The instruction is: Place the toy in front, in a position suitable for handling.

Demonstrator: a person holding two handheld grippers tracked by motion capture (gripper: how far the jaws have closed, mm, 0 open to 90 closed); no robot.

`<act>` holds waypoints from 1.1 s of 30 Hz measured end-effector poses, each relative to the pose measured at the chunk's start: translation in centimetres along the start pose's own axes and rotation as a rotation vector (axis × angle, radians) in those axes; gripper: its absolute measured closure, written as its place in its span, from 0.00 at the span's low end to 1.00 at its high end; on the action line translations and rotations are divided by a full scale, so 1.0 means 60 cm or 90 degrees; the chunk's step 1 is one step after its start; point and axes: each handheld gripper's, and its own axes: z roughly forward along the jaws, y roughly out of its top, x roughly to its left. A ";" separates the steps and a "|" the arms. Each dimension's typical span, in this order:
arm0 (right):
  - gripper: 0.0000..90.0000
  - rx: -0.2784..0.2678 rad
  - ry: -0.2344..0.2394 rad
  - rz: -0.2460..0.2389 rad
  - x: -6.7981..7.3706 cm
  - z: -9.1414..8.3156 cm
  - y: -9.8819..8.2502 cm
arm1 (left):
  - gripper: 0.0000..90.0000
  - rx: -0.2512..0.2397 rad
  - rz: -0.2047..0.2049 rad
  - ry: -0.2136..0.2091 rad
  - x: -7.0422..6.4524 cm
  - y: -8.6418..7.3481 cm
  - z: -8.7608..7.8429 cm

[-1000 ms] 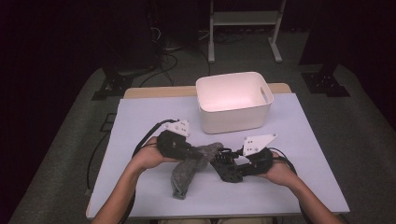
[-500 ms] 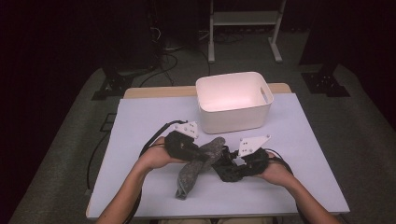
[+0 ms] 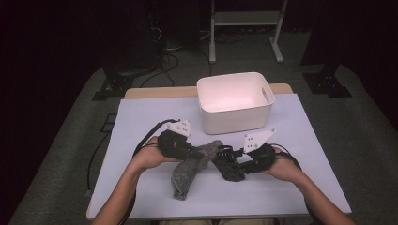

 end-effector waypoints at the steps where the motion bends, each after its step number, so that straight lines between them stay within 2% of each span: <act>1: 0.66 0.006 0.002 0.000 -0.002 -0.002 0.000 | 0.92 0.002 -0.001 0.003 0.001 -0.002 -0.002; 6: 0.66 -0.003 -0.002 0.005 -0.003 0.010 0.003 | 0.92 -0.004 -0.001 -0.002 0.000 -0.005 0.004; 10: 0.66 -0.014 -0.012 -0.011 0.004 0.033 0.012 | 0.92 -0.001 0.006 -0.002 -0.002 -0.003 0.003; 15: 0.65 -0.015 -0.011 -0.023 0.012 0.062 0.023 | 0.92 0.006 -0.003 -0.003 -0.001 -0.012 0.007; 17: 0.65 -0.007 -0.011 -0.030 0.016 0.074 0.026 | 0.92 0.013 -0.015 0.001 0.001 -0.024 0.011; 19: 0.65 0.002 -0.009 -0.033 0.015 0.082 0.027 | 0.92 0.006 -0.033 0.000 0.006 -0.039 0.009; 22: 0.65 0.016 0.000 -0.025 0.013 0.094 0.027 | 0.92 0.015 -0.048 0.010 0.012 -0.059 0.010; 27: 0.65 0.035 0.006 -0.019 0.011 0.112 0.024 | 0.92 0.019 -0.080 0.002 0.025 -0.093 0.015; 33: 0.65 0.053 0.011 -0.009 0.008 0.117 0.020 | 0.92 -0.002 -0.100 -0.014 0.032 -0.107 0.019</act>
